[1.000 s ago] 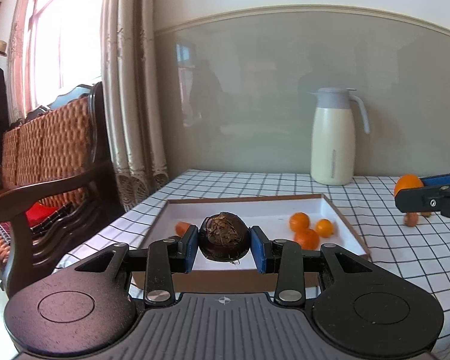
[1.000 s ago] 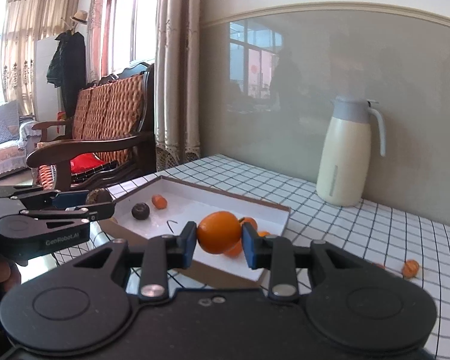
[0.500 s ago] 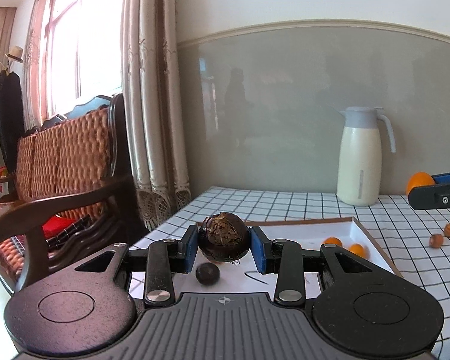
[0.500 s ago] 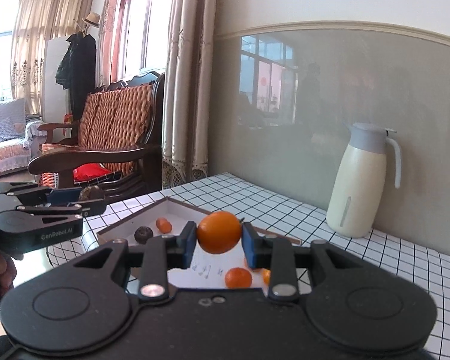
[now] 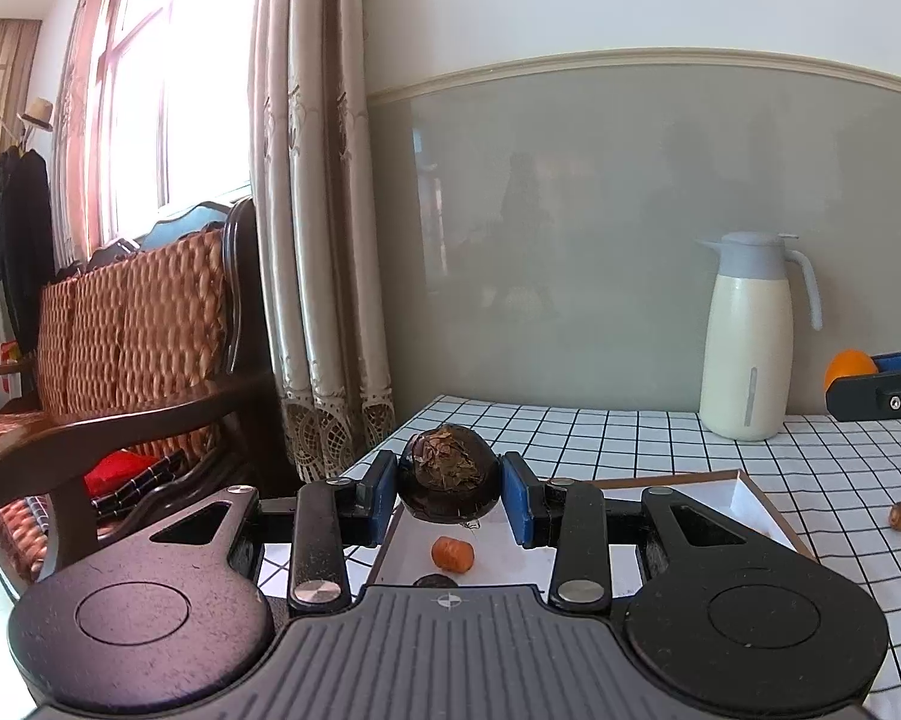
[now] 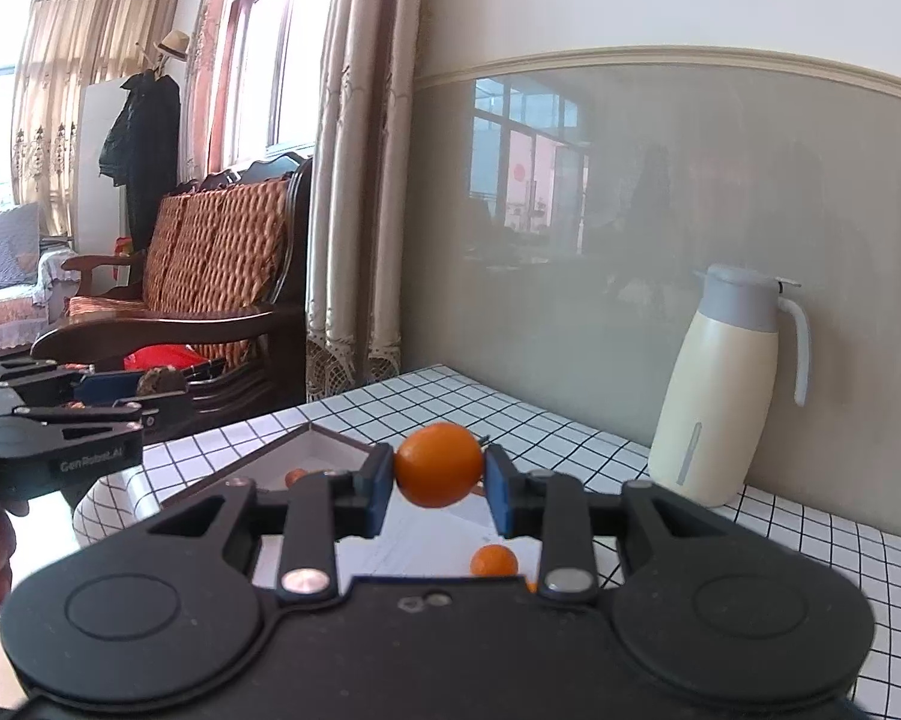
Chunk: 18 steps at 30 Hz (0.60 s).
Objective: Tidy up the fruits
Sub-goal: 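Lower the dark fruit in the left gripper into the box while the right lowers the orange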
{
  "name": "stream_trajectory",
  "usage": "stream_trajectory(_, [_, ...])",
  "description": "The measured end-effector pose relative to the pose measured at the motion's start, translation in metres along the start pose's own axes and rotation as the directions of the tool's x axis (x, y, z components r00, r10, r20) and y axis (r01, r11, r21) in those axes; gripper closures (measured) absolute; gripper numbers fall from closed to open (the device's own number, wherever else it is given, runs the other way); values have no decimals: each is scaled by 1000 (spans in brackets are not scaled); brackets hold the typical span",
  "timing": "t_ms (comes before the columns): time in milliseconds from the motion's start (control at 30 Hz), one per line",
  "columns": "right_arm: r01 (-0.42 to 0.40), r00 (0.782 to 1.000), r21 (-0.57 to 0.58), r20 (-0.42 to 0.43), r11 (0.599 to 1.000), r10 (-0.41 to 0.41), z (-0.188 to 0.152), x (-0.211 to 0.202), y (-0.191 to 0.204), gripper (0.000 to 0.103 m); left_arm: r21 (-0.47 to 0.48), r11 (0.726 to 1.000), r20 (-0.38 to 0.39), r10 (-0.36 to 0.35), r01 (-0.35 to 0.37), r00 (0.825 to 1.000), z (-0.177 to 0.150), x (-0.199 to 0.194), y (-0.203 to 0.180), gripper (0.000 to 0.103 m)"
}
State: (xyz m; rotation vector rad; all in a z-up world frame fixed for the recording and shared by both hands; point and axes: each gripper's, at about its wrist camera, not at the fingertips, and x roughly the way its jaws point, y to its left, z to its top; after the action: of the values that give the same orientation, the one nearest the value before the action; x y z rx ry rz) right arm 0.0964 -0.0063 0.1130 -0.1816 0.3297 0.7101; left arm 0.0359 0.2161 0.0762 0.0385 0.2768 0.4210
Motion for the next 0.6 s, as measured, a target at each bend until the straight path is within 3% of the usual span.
stream_trajectory(600, [30, 998, 51, -53, 998, -27, -12, 53, -24, 79, -9, 1000, -69, 25, -25, 997, -16, 58, 2, 65])
